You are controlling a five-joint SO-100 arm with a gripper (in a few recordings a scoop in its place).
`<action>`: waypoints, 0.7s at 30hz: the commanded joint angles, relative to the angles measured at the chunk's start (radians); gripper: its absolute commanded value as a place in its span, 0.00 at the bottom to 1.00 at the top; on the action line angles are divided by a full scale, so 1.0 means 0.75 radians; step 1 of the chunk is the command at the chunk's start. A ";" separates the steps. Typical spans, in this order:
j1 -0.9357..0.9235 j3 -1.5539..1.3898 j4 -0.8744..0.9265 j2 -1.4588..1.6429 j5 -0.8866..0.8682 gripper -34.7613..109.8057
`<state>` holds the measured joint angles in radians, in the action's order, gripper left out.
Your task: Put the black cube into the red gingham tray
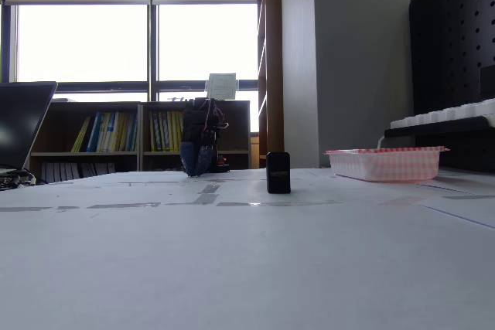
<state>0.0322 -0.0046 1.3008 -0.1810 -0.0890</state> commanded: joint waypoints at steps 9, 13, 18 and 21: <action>0.076 -0.025 -0.759 0.548 -0.207 0.25; 0.194 -0.053 -1.473 1.017 -0.115 0.33; 0.295 -0.033 -2.297 1.489 0.014 0.49; 0.323 -0.033 -2.569 1.700 0.020 0.53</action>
<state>0.2516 -0.0184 -0.4218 0.9112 -0.0782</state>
